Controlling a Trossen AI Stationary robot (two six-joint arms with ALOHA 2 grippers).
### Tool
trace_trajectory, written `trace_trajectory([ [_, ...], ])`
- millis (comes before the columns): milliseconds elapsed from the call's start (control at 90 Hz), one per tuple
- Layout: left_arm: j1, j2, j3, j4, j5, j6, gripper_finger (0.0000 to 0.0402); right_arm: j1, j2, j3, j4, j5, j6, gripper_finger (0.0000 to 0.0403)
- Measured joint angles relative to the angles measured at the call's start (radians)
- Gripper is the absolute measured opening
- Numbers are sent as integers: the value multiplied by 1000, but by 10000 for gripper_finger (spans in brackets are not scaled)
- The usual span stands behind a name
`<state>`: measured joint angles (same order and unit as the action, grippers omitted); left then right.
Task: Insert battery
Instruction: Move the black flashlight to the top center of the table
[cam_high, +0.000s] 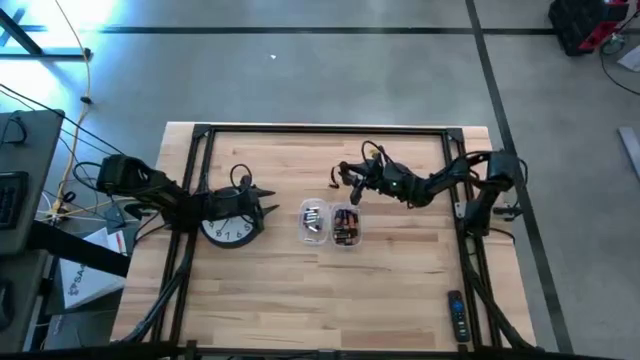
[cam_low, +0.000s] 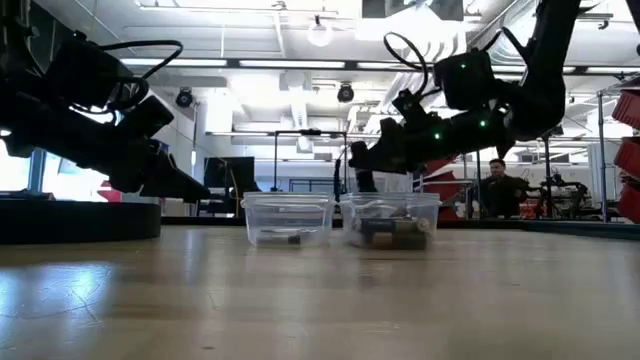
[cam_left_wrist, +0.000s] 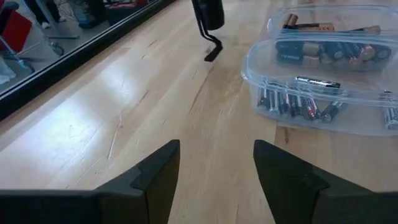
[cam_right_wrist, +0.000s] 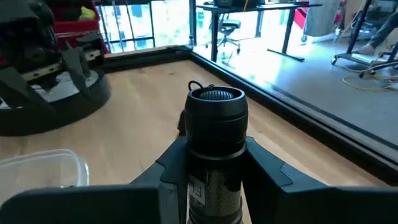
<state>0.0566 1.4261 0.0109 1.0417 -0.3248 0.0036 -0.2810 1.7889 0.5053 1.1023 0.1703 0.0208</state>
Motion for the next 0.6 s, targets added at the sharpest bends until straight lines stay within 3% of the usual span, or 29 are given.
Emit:
trace_trajectory([
  [289, 0, 0, 0, 0, 0, 0, 190, 6, 3, 0, -1, 1, 2, 77],
  [600, 0, 0, 0, 0, 0, 0, 190, 18, 115, 0, 141, 28, -2, 77],
])
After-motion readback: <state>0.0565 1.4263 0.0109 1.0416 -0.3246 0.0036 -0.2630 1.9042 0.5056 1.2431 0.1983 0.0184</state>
